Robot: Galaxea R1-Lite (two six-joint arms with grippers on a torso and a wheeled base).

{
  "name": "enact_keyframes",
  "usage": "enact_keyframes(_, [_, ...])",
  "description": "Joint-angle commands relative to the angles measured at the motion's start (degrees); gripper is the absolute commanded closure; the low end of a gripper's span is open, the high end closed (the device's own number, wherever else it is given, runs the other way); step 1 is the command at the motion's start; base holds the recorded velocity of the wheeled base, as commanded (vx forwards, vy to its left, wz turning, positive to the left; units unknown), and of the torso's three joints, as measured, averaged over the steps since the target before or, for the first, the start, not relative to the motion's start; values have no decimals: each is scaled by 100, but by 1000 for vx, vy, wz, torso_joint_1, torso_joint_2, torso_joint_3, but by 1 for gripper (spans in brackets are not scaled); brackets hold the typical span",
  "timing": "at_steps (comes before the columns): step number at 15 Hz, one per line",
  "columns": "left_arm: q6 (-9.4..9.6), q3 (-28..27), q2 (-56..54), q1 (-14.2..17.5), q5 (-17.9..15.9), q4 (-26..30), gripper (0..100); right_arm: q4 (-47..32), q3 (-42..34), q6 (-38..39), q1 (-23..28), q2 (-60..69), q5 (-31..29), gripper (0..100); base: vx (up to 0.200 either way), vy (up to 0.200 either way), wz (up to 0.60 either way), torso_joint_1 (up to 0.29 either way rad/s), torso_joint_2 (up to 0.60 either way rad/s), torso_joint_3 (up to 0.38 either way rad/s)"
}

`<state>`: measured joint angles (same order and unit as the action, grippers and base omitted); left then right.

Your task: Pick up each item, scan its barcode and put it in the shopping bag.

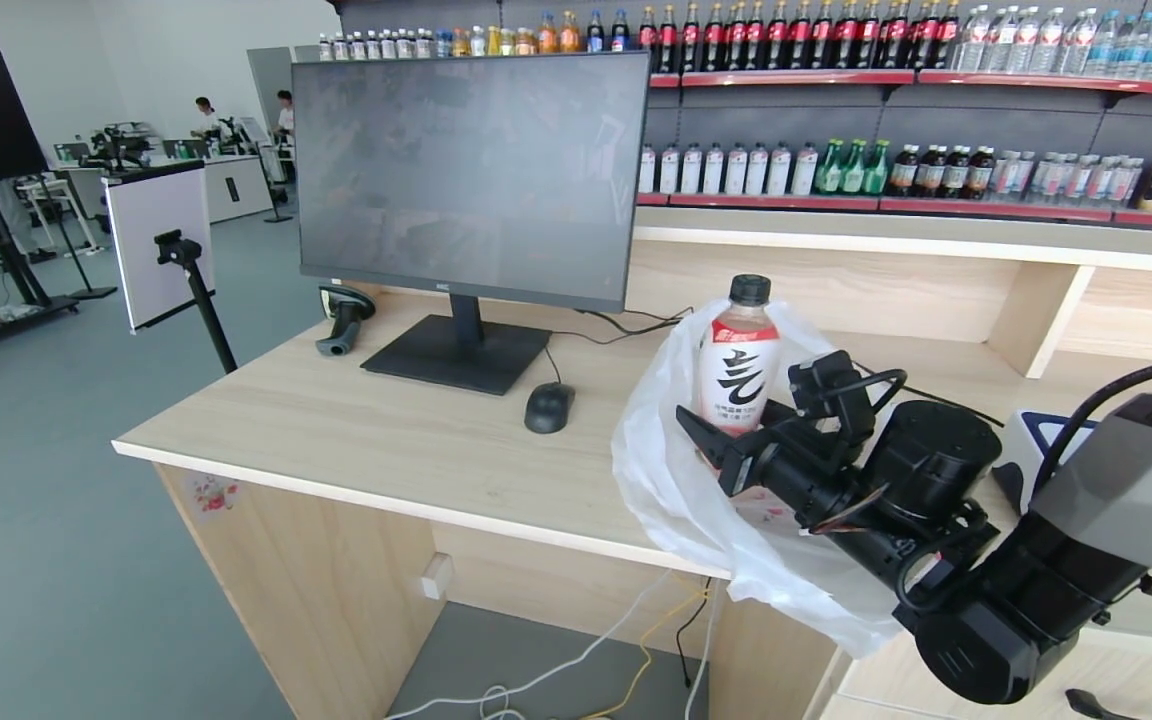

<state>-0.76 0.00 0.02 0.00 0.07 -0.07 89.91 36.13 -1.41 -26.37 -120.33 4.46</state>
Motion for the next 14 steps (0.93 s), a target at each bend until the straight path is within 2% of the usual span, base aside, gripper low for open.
enact_keyframes(1, [14, 0, -2, 0, 1, -1, 0, 9, -10, 10, 26, 19, 2, 0, 0, 0, 0, 0, 0, 0])
enact_keyframes(7, [84, 0, -2, 0, -7, -1, 0, 9, -186, 97, 35, 493, 2, 0, 0, 0, 0, 0, 0, 0])
enact_keyframes(10, [84, 0, -2, 0, -7, -1, 0, 9, -616, 80, 44, 898, -7, 0, 0, 0, 0, 0, 0, 0])
enact_keyframes(14, [40, 0, -2, 0, -7, -1, 0, 9, -810, 36, 70, 1407, -7, 0, 0, 0, 0, 0, 0, 0])
